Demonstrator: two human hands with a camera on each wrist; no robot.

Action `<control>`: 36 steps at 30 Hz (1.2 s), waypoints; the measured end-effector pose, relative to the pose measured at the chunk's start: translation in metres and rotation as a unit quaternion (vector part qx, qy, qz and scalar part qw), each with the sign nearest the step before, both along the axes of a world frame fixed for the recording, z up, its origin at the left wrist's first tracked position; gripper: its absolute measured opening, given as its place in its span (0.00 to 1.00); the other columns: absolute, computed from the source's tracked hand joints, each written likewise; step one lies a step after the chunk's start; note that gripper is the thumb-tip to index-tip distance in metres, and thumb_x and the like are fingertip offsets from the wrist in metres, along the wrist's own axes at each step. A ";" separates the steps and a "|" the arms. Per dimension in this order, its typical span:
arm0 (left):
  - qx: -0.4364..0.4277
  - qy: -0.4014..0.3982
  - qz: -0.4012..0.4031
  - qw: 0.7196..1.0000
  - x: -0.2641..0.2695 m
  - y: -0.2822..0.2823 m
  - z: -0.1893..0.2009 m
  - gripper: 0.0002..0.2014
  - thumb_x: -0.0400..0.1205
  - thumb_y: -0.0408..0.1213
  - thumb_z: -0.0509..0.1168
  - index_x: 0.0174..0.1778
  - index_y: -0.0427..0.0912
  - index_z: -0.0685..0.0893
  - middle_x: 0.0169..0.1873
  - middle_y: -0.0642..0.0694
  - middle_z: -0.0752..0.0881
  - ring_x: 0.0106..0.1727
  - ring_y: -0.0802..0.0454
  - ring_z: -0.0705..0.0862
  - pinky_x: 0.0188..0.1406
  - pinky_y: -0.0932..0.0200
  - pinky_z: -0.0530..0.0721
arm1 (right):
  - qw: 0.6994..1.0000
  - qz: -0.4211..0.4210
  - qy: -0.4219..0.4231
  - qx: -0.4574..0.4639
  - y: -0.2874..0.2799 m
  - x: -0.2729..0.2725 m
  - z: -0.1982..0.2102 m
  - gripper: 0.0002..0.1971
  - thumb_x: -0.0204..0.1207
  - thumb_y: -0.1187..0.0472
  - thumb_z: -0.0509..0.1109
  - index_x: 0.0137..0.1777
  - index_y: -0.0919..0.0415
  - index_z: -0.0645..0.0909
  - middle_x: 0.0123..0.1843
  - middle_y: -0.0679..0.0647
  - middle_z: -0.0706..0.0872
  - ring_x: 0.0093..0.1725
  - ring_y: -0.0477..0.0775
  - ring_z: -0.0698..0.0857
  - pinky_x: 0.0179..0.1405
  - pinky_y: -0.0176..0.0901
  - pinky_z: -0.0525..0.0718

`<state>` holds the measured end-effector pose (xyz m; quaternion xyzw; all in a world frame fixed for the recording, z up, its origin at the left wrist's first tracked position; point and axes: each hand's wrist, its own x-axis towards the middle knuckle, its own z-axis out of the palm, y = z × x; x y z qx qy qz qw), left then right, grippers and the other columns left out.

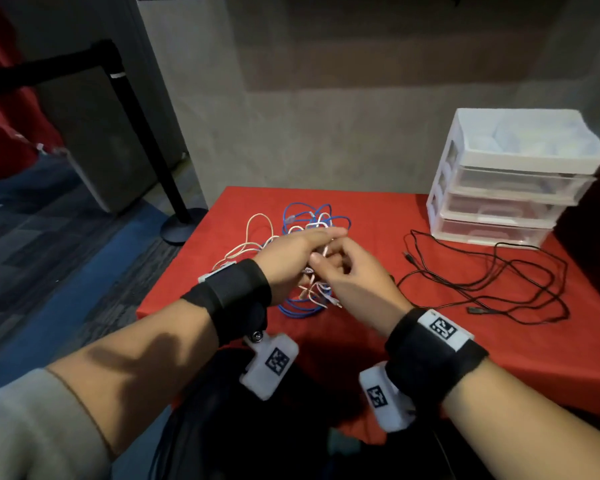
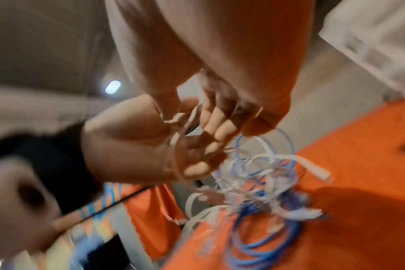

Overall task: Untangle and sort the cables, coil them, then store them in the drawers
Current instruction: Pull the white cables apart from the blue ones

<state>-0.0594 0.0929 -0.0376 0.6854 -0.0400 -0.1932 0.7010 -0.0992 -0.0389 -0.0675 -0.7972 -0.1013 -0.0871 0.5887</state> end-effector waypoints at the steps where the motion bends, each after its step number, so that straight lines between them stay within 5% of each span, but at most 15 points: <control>1: 0.013 -0.015 -0.009 1.000 -0.003 -0.006 0.000 0.13 0.86 0.43 0.63 0.59 0.53 0.92 0.45 0.44 0.89 0.41 0.47 0.84 0.40 0.51 0.78 | 1.000 0.004 0.008 0.004 0.002 0.002 0.004 0.08 0.83 0.64 0.70 0.43 0.54 0.79 0.31 0.45 0.81 0.28 0.41 0.76 0.30 0.38 0.76; 3: 0.044 -0.071 0.018 0.996 -0.005 -0.015 0.002 0.12 0.85 0.41 0.63 0.55 0.48 0.92 0.34 0.46 0.85 0.32 0.47 0.77 0.34 0.53 0.74 | 1.000 -0.006 0.018 0.006 -0.005 0.008 0.003 0.09 0.85 0.67 0.66 0.44 0.56 0.81 0.31 0.50 0.86 0.30 0.49 0.82 0.33 0.54 0.81; 5: 0.135 -0.179 0.113 0.968 -0.005 -0.016 0.006 0.09 0.82 0.44 0.68 0.44 0.45 0.90 0.34 0.47 0.87 0.39 0.47 0.81 0.47 0.46 0.84 | 0.999 0.017 0.041 0.026 -0.017 0.008 0.004 0.11 0.89 0.64 0.62 0.46 0.56 0.83 0.31 0.53 0.87 0.31 0.52 0.82 0.33 0.53 0.80; 7: 0.265 -0.319 0.244 0.877 -0.006 -0.012 0.005 0.07 0.79 0.46 0.72 0.49 0.49 0.84 0.46 0.50 0.84 0.54 0.49 0.80 0.63 0.48 0.79 | 0.999 0.024 0.039 0.002 -0.028 0.005 0.007 0.13 0.91 0.62 0.59 0.47 0.58 0.83 0.28 0.51 0.84 0.27 0.47 0.79 0.32 0.43 0.76; 8: 0.310 -0.387 0.253 0.831 -0.008 -0.010 0.006 0.14 0.79 0.48 0.71 0.58 0.49 0.81 0.53 0.51 0.80 0.61 0.50 0.77 0.67 0.51 0.74 | 0.999 0.024 0.028 -0.021 -0.033 0.001 0.011 0.13 0.91 0.61 0.59 0.46 0.58 0.82 0.26 0.48 0.82 0.25 0.44 0.77 0.30 0.41 0.74; 10: 0.319 -0.472 0.128 0.812 -0.009 -0.011 0.004 0.16 0.83 0.50 0.64 0.65 0.49 0.79 0.59 0.53 0.82 0.63 0.55 0.78 0.66 0.54 0.73 | 0.999 0.010 0.006 -0.053 -0.042 -0.003 0.018 0.15 0.90 0.59 0.60 0.41 0.57 0.80 0.24 0.43 0.78 0.24 0.40 0.72 0.29 0.42 0.70; 13: 0.266 -0.425 -0.037 0.865 -0.009 -0.015 0.001 0.11 0.91 0.44 0.55 0.48 0.50 0.82 0.32 0.55 0.83 0.33 0.60 0.80 0.39 0.58 0.77 | 0.998 -0.024 -0.006 -0.063 -0.063 -0.003 0.034 0.15 0.88 0.60 0.62 0.40 0.57 0.83 0.21 0.35 0.76 0.23 0.39 0.72 0.30 0.39 0.67; 15: 0.291 -0.428 -0.050 0.854 0.002 -0.011 0.000 0.13 0.92 0.41 0.55 0.43 0.49 0.78 0.26 0.54 0.76 0.27 0.61 0.75 0.33 0.62 0.72 | 0.996 -0.061 -0.013 -0.059 -0.085 0.001 0.049 0.14 0.87 0.62 0.63 0.41 0.57 0.84 0.20 0.33 0.76 0.24 0.36 0.73 0.29 0.34 0.65; 18: 0.391 -0.451 -0.077 0.798 0.028 0.014 -0.004 0.12 0.92 0.42 0.55 0.42 0.48 0.75 0.30 0.55 0.76 0.32 0.60 0.75 0.38 0.60 0.72 | 0.985 -0.169 -0.006 -0.014 -0.137 0.014 0.071 0.15 0.86 0.61 0.63 0.37 0.53 0.84 0.24 0.36 0.78 0.25 0.36 0.73 0.29 0.40 0.69; 20: 0.457 -0.448 -0.083 0.764 0.050 0.036 -0.011 0.13 0.92 0.42 0.56 0.40 0.51 0.71 0.30 0.56 0.73 0.37 0.48 0.77 0.41 0.55 0.71 | 0.976 -0.216 0.009 0.023 -0.173 0.020 0.081 0.16 0.85 0.59 0.64 0.36 0.52 0.84 0.23 0.38 0.78 0.25 0.40 0.74 0.27 0.40 0.74; 24: 0.494 -0.430 -0.054 0.754 0.079 0.050 -0.003 0.15 0.90 0.48 0.54 0.40 0.46 0.75 0.32 0.51 0.76 0.40 0.42 0.79 0.41 0.52 0.72 | 0.959 -0.224 0.036 -0.167 -0.212 0.016 0.076 0.15 0.86 0.55 0.64 0.41 0.57 0.87 0.27 0.49 0.79 0.28 0.52 0.74 0.22 0.40 0.71; 28: 0.497 -0.475 -0.041 0.725 0.095 0.021 0.027 0.15 0.91 0.46 0.56 0.43 0.44 0.80 0.36 0.48 0.81 0.43 0.40 0.82 0.41 0.53 0.72 | 0.935 -0.187 0.064 -0.296 -0.205 0.029 0.066 0.09 0.84 0.55 0.65 0.57 0.55 0.84 0.44 0.49 0.87 0.50 0.60 0.86 0.43 0.44 0.77; 32: 0.468 -0.578 -0.098 0.661 0.090 -0.018 0.056 0.17 0.89 0.50 0.53 0.47 0.46 0.83 0.42 0.46 0.86 0.46 0.42 0.84 0.46 0.49 0.80 | 0.911 -0.114 -0.045 -0.394 -0.156 0.041 0.080 0.30 0.81 0.42 0.69 0.81 0.50 0.70 0.76 0.58 0.78 0.77 0.67 0.73 0.79 0.58 0.69; 34: 0.470 -0.616 -0.134 0.618 0.084 -0.034 0.067 0.15 0.88 0.49 0.53 0.48 0.46 0.82 0.43 0.45 0.86 0.46 0.41 0.84 0.45 0.48 0.81 | 0.901 -0.067 -0.099 -0.417 -0.126 0.048 0.092 0.31 0.79 0.38 0.64 0.80 0.47 0.70 0.76 0.58 0.79 0.76 0.67 0.74 0.78 0.61 0.71; 36: 0.469 -0.633 -0.147 0.598 0.082 -0.042 0.074 0.15 0.88 0.49 0.53 0.49 0.45 0.81 0.43 0.44 0.87 0.46 0.39 0.84 0.44 0.47 0.80 | 0.894 -0.038 -0.085 -0.438 -0.106 0.059 0.101 0.17 0.82 0.43 0.62 0.64 0.49 0.81 0.63 0.60 0.88 0.67 0.67 0.82 0.64 0.57 0.80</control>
